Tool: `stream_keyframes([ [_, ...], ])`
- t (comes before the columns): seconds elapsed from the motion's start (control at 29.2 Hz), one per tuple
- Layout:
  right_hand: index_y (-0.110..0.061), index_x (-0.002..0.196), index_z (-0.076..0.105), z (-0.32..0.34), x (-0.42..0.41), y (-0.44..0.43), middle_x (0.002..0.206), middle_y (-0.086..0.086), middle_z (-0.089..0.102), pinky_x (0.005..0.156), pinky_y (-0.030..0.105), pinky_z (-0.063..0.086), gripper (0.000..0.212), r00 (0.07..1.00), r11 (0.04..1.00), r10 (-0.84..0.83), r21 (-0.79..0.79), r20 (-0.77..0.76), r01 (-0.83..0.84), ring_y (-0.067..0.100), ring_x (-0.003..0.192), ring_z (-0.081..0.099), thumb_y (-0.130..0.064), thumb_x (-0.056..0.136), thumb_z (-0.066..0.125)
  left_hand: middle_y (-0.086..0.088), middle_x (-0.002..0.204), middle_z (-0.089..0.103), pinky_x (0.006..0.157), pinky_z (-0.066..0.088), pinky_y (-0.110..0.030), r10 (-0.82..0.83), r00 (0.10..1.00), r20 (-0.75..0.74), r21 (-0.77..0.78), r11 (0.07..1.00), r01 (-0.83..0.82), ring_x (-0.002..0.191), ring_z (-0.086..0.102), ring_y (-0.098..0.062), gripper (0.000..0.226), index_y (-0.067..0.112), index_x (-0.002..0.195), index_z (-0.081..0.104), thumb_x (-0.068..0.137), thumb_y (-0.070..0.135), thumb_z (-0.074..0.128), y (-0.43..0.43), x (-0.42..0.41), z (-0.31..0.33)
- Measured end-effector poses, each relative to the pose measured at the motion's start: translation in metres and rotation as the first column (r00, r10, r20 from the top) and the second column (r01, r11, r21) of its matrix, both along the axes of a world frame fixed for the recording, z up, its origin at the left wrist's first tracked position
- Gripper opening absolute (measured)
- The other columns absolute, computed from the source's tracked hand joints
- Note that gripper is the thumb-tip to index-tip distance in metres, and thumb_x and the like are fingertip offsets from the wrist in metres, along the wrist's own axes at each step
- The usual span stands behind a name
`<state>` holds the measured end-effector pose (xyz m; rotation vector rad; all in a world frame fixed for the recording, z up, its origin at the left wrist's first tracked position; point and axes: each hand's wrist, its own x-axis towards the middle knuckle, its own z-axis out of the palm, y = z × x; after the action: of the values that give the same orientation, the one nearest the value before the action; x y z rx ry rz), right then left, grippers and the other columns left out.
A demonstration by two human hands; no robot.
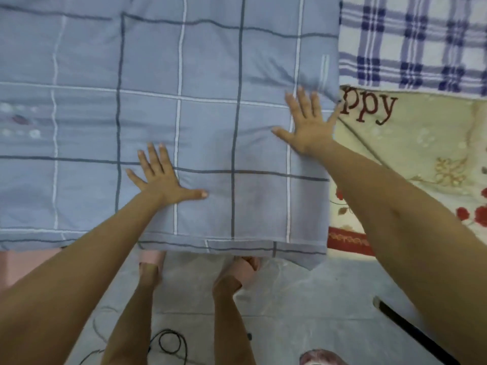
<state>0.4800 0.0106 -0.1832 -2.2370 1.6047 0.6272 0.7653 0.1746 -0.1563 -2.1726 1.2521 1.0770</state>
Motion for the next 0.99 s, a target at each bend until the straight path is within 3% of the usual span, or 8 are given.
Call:
stream_keyframes([
  [0.17, -0.018, 0.152, -0.007, 0.017, 0.021, -0.028, 0.158, 0.009, -0.014, 0.108, 0.069, -0.006, 0.080, 0.743, 0.738, -0.664, -0.085, 0.088, 0.670, 0.035, 0.145, -0.011, -0.062, 0.092, 0.023, -0.007, 0.124, -0.059, 0.101, -0.017, -0.067, -0.025, 0.995, -0.098, 0.134, 0.990, 0.038, 0.124, -0.048, -0.035, 0.159, 0.021, 0.108, -0.058, 0.035, 0.083, 0.070, -0.009, 0.011, 0.007],
  [0.27, -0.019, 0.152, 0.012, 0.009, 0.072, -0.023, 0.159, 0.010, 0.005, 0.108, 0.067, -0.006, 0.068, 0.973, 0.955, 0.032, -0.294, 0.227, 0.037, 0.041, 0.144, 0.005, -0.051, 0.094, 0.027, -0.007, 0.117, -0.064, 0.099, -0.019, -0.067, -0.036, 0.991, -0.132, 0.151, 0.987, 0.056, 0.116, -0.053, -0.033, 0.162, 0.022, 0.108, -0.059, 0.036, 0.077, 0.075, -0.010, 0.018, 0.007],
  [0.34, -0.030, 0.149, 0.022, -0.003, 0.117, -0.013, 0.156, 0.004, 0.024, 0.104, 0.070, 0.004, 0.061, 0.726, 0.755, 0.652, -0.277, 0.219, -0.595, 0.041, 0.142, 0.020, -0.054, 0.093, 0.026, -0.006, 0.114, -0.066, 0.098, -0.021, -0.066, -0.044, 0.990, -0.135, 0.143, 0.988, 0.064, 0.113, -0.055, -0.032, 0.164, 0.022, 0.109, -0.060, 0.035, 0.076, 0.076, -0.009, 0.022, 0.004],
  [0.41, -0.038, 0.148, 0.020, -0.012, 0.146, -0.032, 0.156, -0.003, 0.025, 0.099, 0.075, 0.007, 0.062, 0.487, 0.501, 0.865, -0.233, 0.118, -0.834, 0.038, 0.142, 0.022, -0.062, 0.090, 0.019, -0.005, 0.111, -0.068, 0.097, -0.023, -0.065, -0.062, 0.988, -0.142, 0.139, 0.987, 0.082, 0.109, -0.057, -0.032, 0.164, 0.022, 0.108, -0.061, 0.035, 0.077, 0.075, -0.009, 0.024, 0.002],
  [0.58, -0.048, 0.145, -0.011, -0.007, 0.192, -0.118, 0.157, -0.015, -0.017, 0.097, 0.078, -0.008, 0.079, 0.989, 0.981, 0.142, -0.136, 0.044, -0.135, 0.033, 0.144, -0.016, -0.082, 0.080, 0.019, -0.008, 0.117, -0.067, 0.087, -0.030, -0.062, -0.082, 0.982, -0.171, 0.092, 0.991, 0.099, 0.111, -0.056, -0.033, 0.164, 0.022, 0.109, -0.062, 0.036, 0.079, 0.073, -0.005, 0.031, -0.006],
  [0.75, -0.028, 0.151, -0.010, 0.019, 0.214, -0.106, 0.157, 0.008, -0.019, 0.103, 0.074, -0.006, 0.084, 0.951, 0.950, -0.308, -0.065, -0.036, 0.306, 0.042, 0.143, -0.012, -0.074, 0.087, 0.020, -0.011, 0.118, -0.065, 0.088, -0.029, -0.066, -0.099, 0.977, -0.190, 0.082, 0.990, 0.116, 0.112, -0.056, -0.036, 0.164, 0.020, 0.111, -0.061, 0.039, 0.076, 0.075, -0.005, 0.033, -0.006],
  [0.86, -0.026, 0.152, -0.005, 0.023, 0.213, -0.075, 0.159, 0.004, -0.010, 0.105, 0.069, -0.008, 0.075, 0.994, 0.978, 0.097, -0.189, 0.047, -0.087, 0.035, 0.145, -0.009, -0.064, 0.092, 0.021, -0.012, 0.122, -0.063, 0.091, -0.026, -0.069, -0.105, 0.975, -0.197, 0.058, 0.991, 0.118, 0.113, -0.055, -0.036, 0.164, 0.018, 0.119, -0.056, 0.041, 0.073, 0.077, -0.004, 0.037, -0.003],
  [0.99, -0.030, 0.150, 0.018, 0.017, 0.204, -0.025, 0.156, 0.002, 0.025, 0.102, 0.073, 0.009, 0.067, 0.724, 0.729, 0.677, -0.254, 0.130, -0.636, 0.038, 0.142, 0.021, -0.062, 0.091, 0.015, -0.011, 0.124, -0.062, 0.086, -0.033, -0.066, -0.140, 0.959, -0.245, -0.021, 0.990, 0.139, 0.119, -0.052, -0.037, 0.157, 0.018, 0.125, -0.051, 0.047, 0.075, 0.073, 0.001, 0.041, -0.010],
])
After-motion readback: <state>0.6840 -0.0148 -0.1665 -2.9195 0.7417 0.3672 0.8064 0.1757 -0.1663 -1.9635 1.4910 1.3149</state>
